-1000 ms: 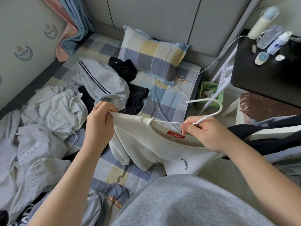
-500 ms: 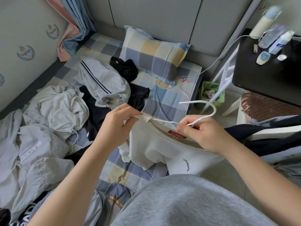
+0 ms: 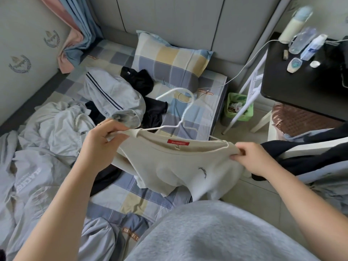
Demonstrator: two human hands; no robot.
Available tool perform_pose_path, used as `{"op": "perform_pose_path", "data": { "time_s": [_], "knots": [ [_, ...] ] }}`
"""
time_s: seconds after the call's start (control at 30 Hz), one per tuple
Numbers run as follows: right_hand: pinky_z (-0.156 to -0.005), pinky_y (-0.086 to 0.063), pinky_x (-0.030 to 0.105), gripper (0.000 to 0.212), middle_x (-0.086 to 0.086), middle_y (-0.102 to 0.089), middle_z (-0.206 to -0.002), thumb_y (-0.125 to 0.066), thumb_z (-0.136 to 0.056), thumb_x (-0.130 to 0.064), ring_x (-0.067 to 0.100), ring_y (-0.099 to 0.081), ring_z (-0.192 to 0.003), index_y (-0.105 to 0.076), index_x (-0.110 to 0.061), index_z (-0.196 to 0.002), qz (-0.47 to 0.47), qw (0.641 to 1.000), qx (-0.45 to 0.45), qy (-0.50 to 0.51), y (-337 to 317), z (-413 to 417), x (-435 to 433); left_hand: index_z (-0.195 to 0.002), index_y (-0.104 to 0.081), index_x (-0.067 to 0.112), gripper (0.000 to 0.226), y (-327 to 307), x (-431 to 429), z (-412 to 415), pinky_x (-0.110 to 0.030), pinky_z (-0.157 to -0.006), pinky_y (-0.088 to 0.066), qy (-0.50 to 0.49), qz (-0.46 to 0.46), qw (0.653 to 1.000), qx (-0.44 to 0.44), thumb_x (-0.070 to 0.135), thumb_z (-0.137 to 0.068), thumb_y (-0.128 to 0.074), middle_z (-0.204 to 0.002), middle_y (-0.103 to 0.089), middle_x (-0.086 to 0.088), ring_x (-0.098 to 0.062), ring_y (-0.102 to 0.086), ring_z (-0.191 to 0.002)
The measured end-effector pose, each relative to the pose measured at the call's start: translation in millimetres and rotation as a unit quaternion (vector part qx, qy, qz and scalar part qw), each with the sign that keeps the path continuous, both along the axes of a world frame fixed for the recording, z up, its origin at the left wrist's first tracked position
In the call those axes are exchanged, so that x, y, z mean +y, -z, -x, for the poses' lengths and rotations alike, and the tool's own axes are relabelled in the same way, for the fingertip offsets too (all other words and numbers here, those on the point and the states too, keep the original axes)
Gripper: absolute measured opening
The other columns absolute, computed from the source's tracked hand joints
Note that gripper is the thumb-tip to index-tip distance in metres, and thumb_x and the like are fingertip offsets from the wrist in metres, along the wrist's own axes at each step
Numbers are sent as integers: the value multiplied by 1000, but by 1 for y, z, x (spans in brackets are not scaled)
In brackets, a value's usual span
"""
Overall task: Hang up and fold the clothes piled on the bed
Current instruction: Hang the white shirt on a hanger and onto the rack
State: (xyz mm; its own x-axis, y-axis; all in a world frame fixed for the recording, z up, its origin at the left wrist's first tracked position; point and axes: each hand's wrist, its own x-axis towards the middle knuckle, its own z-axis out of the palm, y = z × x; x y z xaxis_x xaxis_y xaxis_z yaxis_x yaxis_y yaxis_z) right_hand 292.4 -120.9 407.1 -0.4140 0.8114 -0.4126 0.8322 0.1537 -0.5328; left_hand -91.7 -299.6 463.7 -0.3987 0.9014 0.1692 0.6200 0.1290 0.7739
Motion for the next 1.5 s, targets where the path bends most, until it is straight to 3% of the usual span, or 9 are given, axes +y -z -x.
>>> {"op": "perform_pose_path", "data": {
  "time_s": [0.13,0.23,0.47,0.57,0.67,0.77,0.93,1.07,1.5],
  "knots": [
    [-59,-41,30,20,-5,-61,-68,-74,-89,-28,14,-56,-68,-61,-29,-74,-96,989,92,71,-19,10,2,-82,-64,44,42,5,-1,8,-10,-52,-36,-27,26,999,0,4,-89,-70,-87,-58,14,-2,-52,-66],
    [-63,-45,25,9,-6,-65,-72,-70,-92,-27,12,-57,-71,-66,-24,-84,-167,970,160,68,-33,11,-3,-84,-65,27,25,8,-2,9,-19,-58,-36,-47,30,998,24,3,-89,-70,-85,-56,3,-18,-50,-75],
    [-84,-44,11,4,1,-64,-97,-71,-89,-4,9,-59,-89,-73,-4,-93,-283,937,203,-1,-50,8,-11,-85,-65,20,22,0,-1,2,-8,-62,-34,-22,3,1000,20,-1,-87,-72,-85,-54,3,-1,-46,-72],
    [-91,-48,19,5,-2,-68,-108,-67,-93,-7,8,-62,-101,-71,-10,-94,-227,947,226,-25,-55,11,-16,-81,-62,30,33,1,1,-4,-9,-65,-35,-9,0,1000,-9,-2,-86,-72,-84,-55,6,-3,-47,-75],
    [-70,-46,29,9,-8,-64,-82,-61,-97,-18,17,-59,-77,-64,-25,-92,-140,964,223,-34,-59,8,-21,-80,-60,39,41,6,5,-4,-18,-69,-38,-8,5,999,-37,-1,-85,-72,-80,-57,4,-14,-50,-76],
    [-65,-39,18,13,-9,-62,-78,-65,-95,-21,6,-54,-69,-62,-29,-86,-87,969,224,-52,-57,6,-24,-79,-61,44,43,11,12,-12,-26,-67,-39,-3,33,998,-47,4,-85,-74,-77,-58,8,-9,-49,-71],
    [-59,-33,15,20,-8,-50,-63,-64,-91,-41,5,-41,-58,-61,-25,-79,-36,968,249,-16,-51,-4,-34,-78,-64,53,51,7,32,-30,-20,-74,-42,36,45,997,-48,4,-85,-75,-83,-60,13,-4,-53,-77],
    [-54,-26,20,40,-9,-34,-58,-62,-99,-25,4,-32,-54,-42,-17,-65,-8,972,237,-6,-51,-35,-44,-82,-67,46,42,-2,59,-53,-11,-79,-43,100,47,994,-24,5,-85,-76,-89,-65,13,-1,-58,-86],
    [-50,-20,29,39,-10,-26,-54,-56,-84,-20,7,-26,-52,-29,-17,-56,-98,912,227,328,-71,-196,-135,-94,-64,32,25,20,177,-233,2,-74,-34,365,98,925,30,7,-91,-68,-89,-64,26,20,-53,-87]
  ]
}}
